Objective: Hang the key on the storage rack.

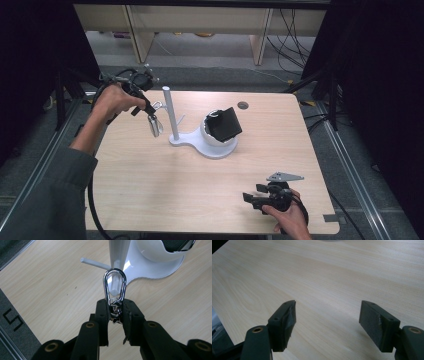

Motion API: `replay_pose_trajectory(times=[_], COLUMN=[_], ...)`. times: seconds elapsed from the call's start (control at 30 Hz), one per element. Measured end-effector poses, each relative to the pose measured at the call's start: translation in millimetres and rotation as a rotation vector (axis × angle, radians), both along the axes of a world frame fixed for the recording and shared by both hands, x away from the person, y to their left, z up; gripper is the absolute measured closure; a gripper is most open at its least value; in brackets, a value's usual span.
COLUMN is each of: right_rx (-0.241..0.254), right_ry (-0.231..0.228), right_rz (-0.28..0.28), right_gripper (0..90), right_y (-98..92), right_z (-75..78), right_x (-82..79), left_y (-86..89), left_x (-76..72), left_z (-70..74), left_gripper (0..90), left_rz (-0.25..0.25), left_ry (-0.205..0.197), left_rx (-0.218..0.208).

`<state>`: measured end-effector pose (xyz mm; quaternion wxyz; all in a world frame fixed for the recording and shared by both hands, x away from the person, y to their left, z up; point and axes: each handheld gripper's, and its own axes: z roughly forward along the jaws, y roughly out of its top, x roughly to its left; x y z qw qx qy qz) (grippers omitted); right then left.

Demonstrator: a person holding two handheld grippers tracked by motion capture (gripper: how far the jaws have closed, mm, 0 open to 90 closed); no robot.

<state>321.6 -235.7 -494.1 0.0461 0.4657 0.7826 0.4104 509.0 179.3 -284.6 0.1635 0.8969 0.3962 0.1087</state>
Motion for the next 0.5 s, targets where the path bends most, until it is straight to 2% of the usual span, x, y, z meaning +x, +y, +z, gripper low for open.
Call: replay_pose_trajectory(times=[0.03, 0.1, 0.23, 0.27, 0.33, 0.47, 0.5], right_rx=[-0.011, 0.0, -0.009, 0.008, -0.01, 0.0, 0.005], right_ry=[-0.007, 0.0, -0.004, 0.001, -0.005, 0.001, 0.018], right_rz=[-0.003, 0.0, -0.004, 0.003, -0.004, -0.001, -0.01], right_gripper=[30.5, 30.5, 30.5, 30.6, 30.6, 30.6, 30.6], right_y=[-0.6, 0.0, -0.2, 0.4, -0.2, 0.2, 0.9], right_z=[0.4, -0.1, 0.5, -0.6, 0.4, 0.1, 0.5], right_x=[0.0, 0.0, -0.2, 0.3, -0.3, -0.1, -1.0], left_y=[0.3, 1.3, -0.1, -0.5, -0.9, -1.6, -1.5], left_x=[0.3, 1.3, 1.8, 2.1, 3.3, 4.0, 4.3], left_z=[-0.6, -0.9, -1.9, -2.6, -3.6, -8.6, -9.8], left_gripper=[75.1, 75.1, 75.1, 75.1, 75.1, 75.1, 75.0], left_rz=[0.005, 0.013, 0.007, 0.009, 0.009, 0.002, 0.006], left_ry=[0.0, -0.004, -0.004, -0.005, -0.005, 0.001, -0.001], left_rx=[-0.005, -0.011, -0.005, -0.007, -0.01, -0.016, -0.023])
